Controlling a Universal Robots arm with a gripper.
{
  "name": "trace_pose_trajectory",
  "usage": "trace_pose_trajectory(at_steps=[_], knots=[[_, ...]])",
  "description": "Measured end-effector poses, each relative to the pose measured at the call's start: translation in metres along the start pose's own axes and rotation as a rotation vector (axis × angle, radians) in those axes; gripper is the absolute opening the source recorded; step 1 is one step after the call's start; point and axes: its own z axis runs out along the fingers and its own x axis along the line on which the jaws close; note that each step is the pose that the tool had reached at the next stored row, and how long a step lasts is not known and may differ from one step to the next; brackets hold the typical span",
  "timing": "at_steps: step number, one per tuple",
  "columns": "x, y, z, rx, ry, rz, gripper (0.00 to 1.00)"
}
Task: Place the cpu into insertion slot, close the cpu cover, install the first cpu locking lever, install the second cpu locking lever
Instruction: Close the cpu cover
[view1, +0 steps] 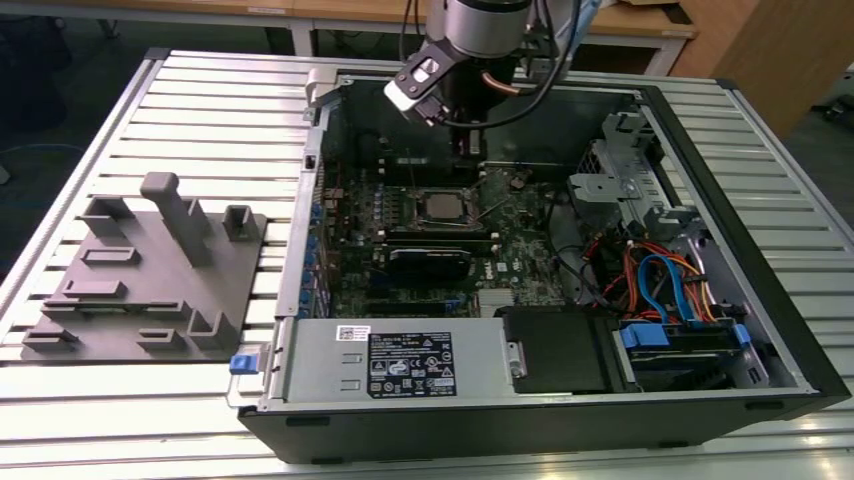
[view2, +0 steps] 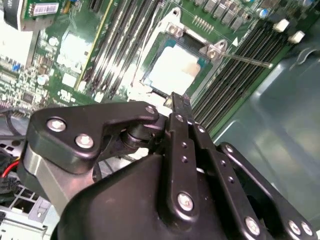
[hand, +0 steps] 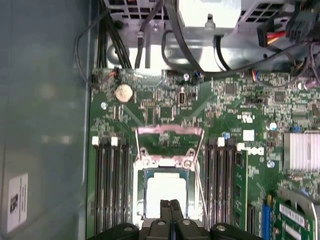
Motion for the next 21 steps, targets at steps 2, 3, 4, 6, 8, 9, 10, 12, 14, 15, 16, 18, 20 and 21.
trace_pose_trajectory(at_steps=[2,3,4,6,8,9,10,12,14,15,16,18,20,21], knots=[[0.0,0.004,0.0001,0.0,0.0001,0.0,0.1],[0.0,0.0063,0.0002,0.0,0.0001,0.0,0.1],[0.0,0.0084,0.0002,0.0,0.0001,0.0,0.1],[0.0,0.013,0.0003,-0.0001,0.0001,0.0,0.1],[0.0,0.0167,0.0004,-0.0001,0.0001,0.0,0.1],[0.0,0.0183,0.0004,-0.0001,0.0002,0.0,0.1],[0.0,0.0198,0.0004,-0.0001,0.0001,0.0,0.1],[0.0,0.0229,0.0004,-0.0001,0.0001,0.0,0.1],[0.0,0.0253,0.0005,-0.0001,0.0002,0.0,0.1],[0.0,0.0263,0.0005,-0.0001,0.0001,0.0,0.1],[0.0,0.0274,0.0005,-0.0001,0.0001,0.0,0.1],[0.0,0.0299,0.0006,-0.0001,0.0001,0.0,0.1],[0.0,0.0322,0.0007,-0.0001,0.0001,0.0,0.1],[0.0,0.0334,0.0006,0.0,0.0,0.0,0.1]])
